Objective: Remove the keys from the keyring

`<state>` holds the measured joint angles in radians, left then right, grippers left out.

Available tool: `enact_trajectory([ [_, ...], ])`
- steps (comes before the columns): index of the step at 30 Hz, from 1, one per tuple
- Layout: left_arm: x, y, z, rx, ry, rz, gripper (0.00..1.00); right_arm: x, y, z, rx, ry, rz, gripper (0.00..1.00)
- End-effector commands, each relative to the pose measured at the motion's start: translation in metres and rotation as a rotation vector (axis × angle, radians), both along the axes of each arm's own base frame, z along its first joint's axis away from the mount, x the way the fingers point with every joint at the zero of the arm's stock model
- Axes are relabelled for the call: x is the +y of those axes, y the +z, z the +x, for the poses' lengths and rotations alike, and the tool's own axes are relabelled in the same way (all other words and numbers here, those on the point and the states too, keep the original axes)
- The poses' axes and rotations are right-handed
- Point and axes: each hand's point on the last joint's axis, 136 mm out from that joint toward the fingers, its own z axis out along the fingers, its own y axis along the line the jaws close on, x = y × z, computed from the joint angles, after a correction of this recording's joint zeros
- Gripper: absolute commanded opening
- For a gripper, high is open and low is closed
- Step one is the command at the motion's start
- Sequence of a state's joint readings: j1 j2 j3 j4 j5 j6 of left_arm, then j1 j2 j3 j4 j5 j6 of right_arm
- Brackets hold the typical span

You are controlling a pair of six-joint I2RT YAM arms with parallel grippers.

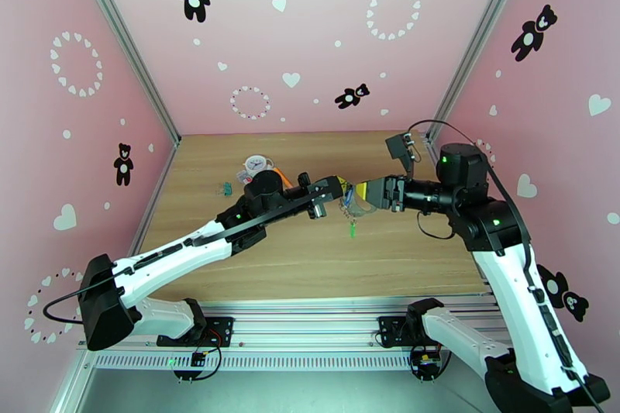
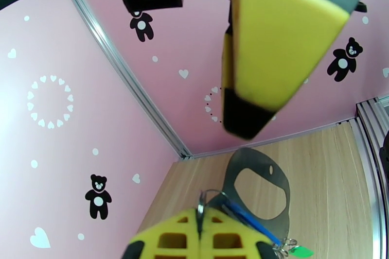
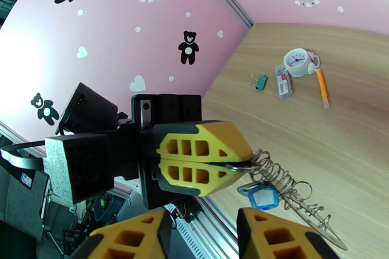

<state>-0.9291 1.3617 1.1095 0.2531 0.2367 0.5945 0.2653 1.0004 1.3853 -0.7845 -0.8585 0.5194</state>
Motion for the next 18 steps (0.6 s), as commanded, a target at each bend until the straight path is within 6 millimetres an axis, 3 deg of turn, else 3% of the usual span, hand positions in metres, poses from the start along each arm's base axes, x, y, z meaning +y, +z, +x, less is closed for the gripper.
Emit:
enact_trajectory([
  [1,0.001,0.023,0.003,-0.014,0.023,-0.064,0.03,0.001,-0.005,0.003,0.011,0.002,-0.009,0.44],
  [5,0.001,0.025,0.000,-0.006,0.011,-0.077,0.03,0.005,-0.017,0.010,0.050,0.012,-0.009,0.44],
  [18,0.000,0.042,-0.009,0.073,-0.050,-0.196,0.03,0.008,-0.029,0.021,0.070,0.013,-0.024,0.46],
])
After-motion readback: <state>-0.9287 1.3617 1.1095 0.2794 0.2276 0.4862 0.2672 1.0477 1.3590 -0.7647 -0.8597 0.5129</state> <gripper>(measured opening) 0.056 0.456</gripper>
